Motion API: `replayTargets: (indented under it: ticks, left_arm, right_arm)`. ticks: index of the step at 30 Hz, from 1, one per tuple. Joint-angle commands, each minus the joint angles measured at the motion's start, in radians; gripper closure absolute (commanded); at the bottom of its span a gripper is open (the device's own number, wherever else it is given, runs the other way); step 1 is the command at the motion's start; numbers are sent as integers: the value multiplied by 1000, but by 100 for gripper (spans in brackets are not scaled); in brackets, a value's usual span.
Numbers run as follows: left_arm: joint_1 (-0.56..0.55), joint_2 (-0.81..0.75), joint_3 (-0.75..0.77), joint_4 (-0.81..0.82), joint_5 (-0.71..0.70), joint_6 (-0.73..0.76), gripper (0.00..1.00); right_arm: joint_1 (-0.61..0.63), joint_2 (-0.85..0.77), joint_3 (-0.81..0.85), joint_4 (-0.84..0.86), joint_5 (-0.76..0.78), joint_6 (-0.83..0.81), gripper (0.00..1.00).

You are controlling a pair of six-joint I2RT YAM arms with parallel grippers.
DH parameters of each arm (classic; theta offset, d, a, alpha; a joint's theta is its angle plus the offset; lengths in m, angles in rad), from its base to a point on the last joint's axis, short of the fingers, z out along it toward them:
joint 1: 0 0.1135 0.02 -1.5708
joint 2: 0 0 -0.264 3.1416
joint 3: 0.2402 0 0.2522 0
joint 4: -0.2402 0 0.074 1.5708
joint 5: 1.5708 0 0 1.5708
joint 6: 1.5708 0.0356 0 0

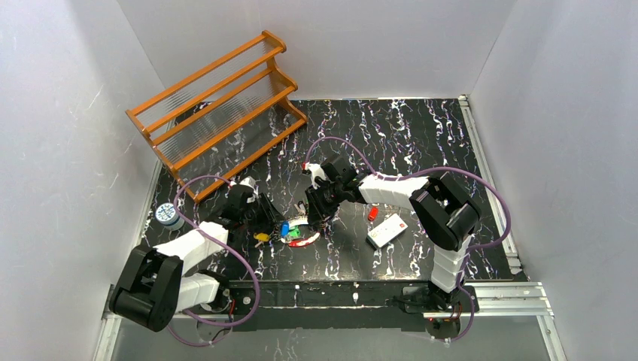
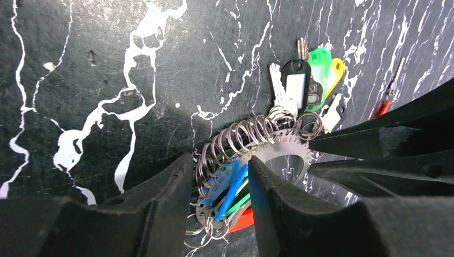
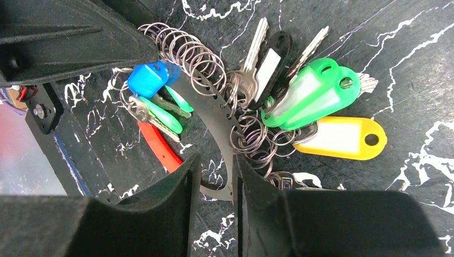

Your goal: Put the keys on the keyring

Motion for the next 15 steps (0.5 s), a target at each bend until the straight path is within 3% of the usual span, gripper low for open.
replayTargets:
  ticks: [1,4,8,15]
  left_arm:
    - [4,-44,-9,-87,-38,10,55]
    - [3,-93,1,-190,-109,27,52]
    - [3,-113,-24,-214,-106,-5,52]
    - [2,-32,-116,42,91,-127,55]
  right_arm:
    - [3,9,24,15,-23,3,65]
    - [4,15,26,16,-28,5,65]
    - [4,21,29,15,-32,6,65]
    - [4,28,32,14,-33,7,65]
